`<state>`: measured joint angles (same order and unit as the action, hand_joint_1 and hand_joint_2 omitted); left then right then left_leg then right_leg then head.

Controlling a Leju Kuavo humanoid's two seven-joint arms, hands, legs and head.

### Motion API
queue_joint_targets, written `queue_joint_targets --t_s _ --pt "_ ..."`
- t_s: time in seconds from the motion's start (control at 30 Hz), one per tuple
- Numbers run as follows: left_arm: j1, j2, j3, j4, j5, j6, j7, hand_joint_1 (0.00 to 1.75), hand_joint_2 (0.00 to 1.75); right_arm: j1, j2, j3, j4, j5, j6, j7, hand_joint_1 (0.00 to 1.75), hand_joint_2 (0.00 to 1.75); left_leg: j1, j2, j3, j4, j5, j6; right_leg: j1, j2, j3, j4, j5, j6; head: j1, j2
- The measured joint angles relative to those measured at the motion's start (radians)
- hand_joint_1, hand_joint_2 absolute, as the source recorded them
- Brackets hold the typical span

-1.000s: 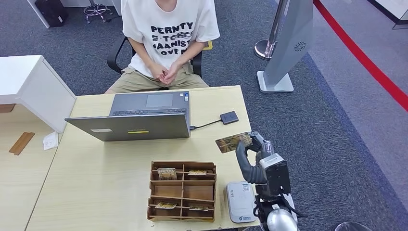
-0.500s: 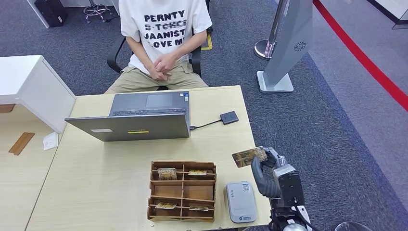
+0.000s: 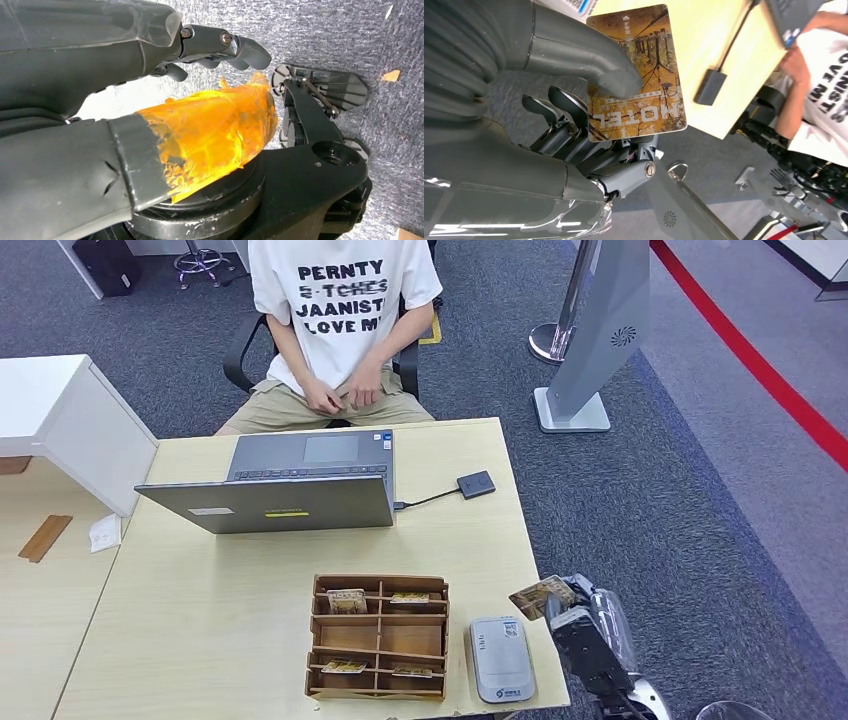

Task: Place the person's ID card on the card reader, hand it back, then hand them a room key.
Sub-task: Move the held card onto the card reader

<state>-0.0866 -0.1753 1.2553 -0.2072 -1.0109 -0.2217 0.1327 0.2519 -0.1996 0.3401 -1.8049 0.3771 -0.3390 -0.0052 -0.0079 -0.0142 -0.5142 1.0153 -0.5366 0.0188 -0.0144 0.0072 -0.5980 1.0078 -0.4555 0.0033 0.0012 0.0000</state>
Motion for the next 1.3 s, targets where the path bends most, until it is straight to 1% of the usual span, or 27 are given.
queue_joint_targets --t_s 0.17,0.6,1.03,1.3 --pt "0.0 -0.001 0.002 0.0 -0.002 -0.003 0.0 0.0 0.0 0.0 -0.035 0.006 0.012 0.024 0.032 0.043 1.75 1.75 0.0 0.0 0.0 0.0 0.0 0.0 0.0 0.0 0.0 0.0 0.0 0.0 0.0 0.0" --pt "-0.001 -0.002 0.01 0.0 -0.006 -0.003 0.0 0.0 0.0 -0.021 -0.082 0.084 0.046 -0.014 0.098 0.046 1.75 1.75 0.0 0.0 0.0 0.0 0.0 0.0 0.0 0.0 0.0 0.0 0.0 0.0 0.0 0.0" --pt "-0.001 -0.002 0.011 0.0 -0.006 -0.003 0.0 0.0 0.0 -0.037 -0.106 0.125 0.062 -0.042 0.105 0.044 1.75 1.75 0.0 0.0 0.0 0.0 0.0 0.0 0.0 0.0 0.0 0.0 0.0 0.0 0.0 0.0" --pt "-0.001 -0.002 0.011 0.0 -0.01 -0.003 0.0 0.0 0.0 -0.045 -0.136 0.155 0.081 -0.031 0.114 0.083 1.75 1.75 0.0 0.0 0.0 0.0 0.0 0.0 0.0 0.0 0.0 0.0 0.0 0.0 0.0 0.0"
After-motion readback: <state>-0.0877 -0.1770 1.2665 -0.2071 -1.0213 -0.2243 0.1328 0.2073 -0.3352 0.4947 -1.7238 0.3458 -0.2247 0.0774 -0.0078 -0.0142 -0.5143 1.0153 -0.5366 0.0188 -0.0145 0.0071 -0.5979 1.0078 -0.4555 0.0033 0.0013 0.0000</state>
